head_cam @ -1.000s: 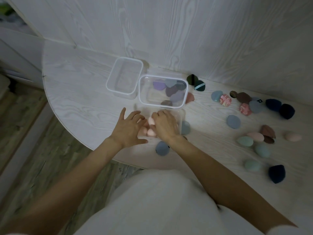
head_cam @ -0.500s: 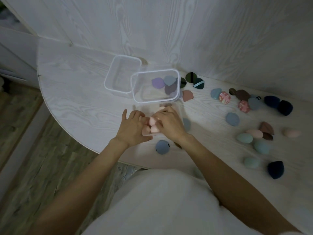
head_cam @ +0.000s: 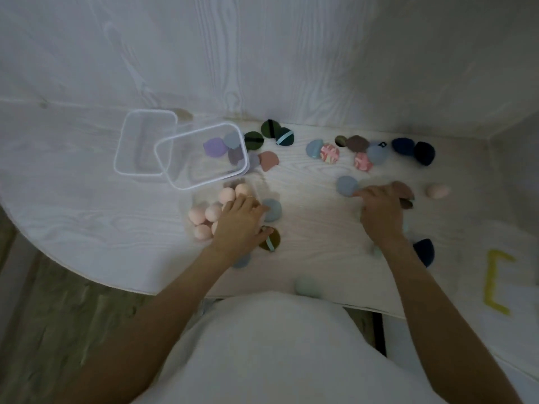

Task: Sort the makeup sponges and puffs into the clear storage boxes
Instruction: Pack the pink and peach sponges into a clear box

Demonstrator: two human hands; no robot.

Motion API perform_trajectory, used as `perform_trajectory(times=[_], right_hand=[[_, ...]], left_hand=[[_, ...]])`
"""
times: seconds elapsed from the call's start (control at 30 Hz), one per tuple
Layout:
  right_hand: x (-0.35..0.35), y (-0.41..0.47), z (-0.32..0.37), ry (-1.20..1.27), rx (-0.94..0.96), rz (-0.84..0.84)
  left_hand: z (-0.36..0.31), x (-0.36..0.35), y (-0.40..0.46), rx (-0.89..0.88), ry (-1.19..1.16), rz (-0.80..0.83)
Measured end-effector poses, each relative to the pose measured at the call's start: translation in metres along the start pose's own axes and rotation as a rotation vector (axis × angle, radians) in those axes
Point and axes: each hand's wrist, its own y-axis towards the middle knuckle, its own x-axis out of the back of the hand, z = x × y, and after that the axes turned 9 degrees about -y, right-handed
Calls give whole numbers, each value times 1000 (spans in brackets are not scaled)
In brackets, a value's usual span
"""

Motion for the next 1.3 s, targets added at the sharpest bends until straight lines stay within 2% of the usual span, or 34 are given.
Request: perform_trajectory(times=[0.1,0.17,0.27,0.37,0.43,0.53,0.63,0.7,0.77,0.9,1.0,1.13,1.3], right_hand=[[-10,6,-31,-129,-27,154],[-14,10,-40,-173,-11,196],[-15,12,-50,-199,64,64],[2,12,-41,-139,47,-59],[14,12,-20,-24,-14,-78],[31,12,34,415,-53,-44],[40,10,98,686,71,48],[39,9,138,710,173,141],[33,12,173,704,266,205],[15,25,222,568,450,176],[4,36,240,329,656,120],[-11,42,243,81,928,-5],[-24,40,247,-27,907,169]], left_hand=[[-3,-4,3,12,22,-6],[-1,-5,2,0,31,-38],[1,-8,4,-28,19,-49],[-2,-12,5,-52,4,-45],[-4,-10,4,-48,-20,-55],[5,-3,-8,38,-81,-158],[31,8,-32,193,-90,-312],[50,13,-47,260,-49,-293],[64,12,-59,276,-30,-164],[73,8,-65,259,-20,-5],[71,6,-62,242,2,-1],[68,2,-61,188,2,-82],[75,0,-62,174,-4,-73]])
